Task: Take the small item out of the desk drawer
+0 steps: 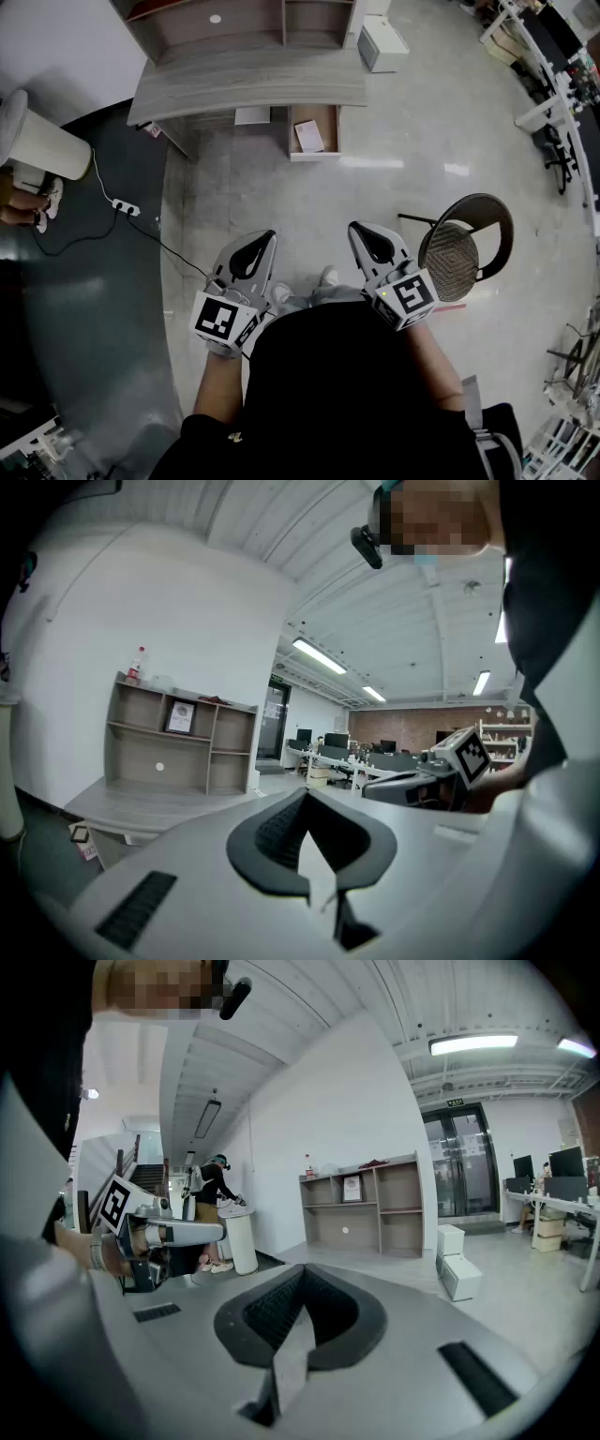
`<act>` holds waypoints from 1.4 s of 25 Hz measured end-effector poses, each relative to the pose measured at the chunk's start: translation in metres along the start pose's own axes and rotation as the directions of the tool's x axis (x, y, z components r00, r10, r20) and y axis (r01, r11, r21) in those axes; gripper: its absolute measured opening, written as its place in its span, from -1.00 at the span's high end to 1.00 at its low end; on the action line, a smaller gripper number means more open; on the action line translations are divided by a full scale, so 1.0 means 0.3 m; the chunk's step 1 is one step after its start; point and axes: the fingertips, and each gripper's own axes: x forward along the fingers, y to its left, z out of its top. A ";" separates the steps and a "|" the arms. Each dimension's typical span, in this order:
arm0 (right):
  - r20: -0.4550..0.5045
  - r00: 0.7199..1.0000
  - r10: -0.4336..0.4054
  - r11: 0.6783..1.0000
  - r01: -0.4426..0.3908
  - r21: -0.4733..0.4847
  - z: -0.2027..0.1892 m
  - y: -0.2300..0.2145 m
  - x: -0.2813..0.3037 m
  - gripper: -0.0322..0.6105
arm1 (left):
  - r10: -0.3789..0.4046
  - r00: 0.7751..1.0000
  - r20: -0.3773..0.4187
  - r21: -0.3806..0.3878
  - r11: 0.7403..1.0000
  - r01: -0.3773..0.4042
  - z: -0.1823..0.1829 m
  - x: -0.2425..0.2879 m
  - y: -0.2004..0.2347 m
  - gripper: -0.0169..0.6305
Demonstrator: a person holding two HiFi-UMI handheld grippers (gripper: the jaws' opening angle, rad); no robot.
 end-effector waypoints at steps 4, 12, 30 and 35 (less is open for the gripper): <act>0.003 1.000 0.001 1.000 -0.001 -0.007 0.009 -0.066 -0.034 0.91 | 0.012 1.000 -0.015 -0.046 0.999 -0.012 -0.007 0.055 -0.043 0.92; 0.028 1.000 0.010 0.999 -0.011 0.038 -0.002 -0.241 -0.090 0.91 | 0.032 0.999 -0.019 0.011 0.999 -0.032 -0.012 0.220 -0.148 0.92; 0.035 0.997 -0.076 0.990 0.071 0.125 0.022 -0.629 0.072 0.91 | -0.047 0.997 -0.060 -0.065 0.997 0.043 0.012 0.633 -0.048 0.92; 0.023 0.995 -0.101 0.991 0.099 0.095 0.085 -0.728 0.277 0.91 | -0.075 0.996 -0.055 -0.063 0.995 0.071 0.040 0.753 0.152 0.92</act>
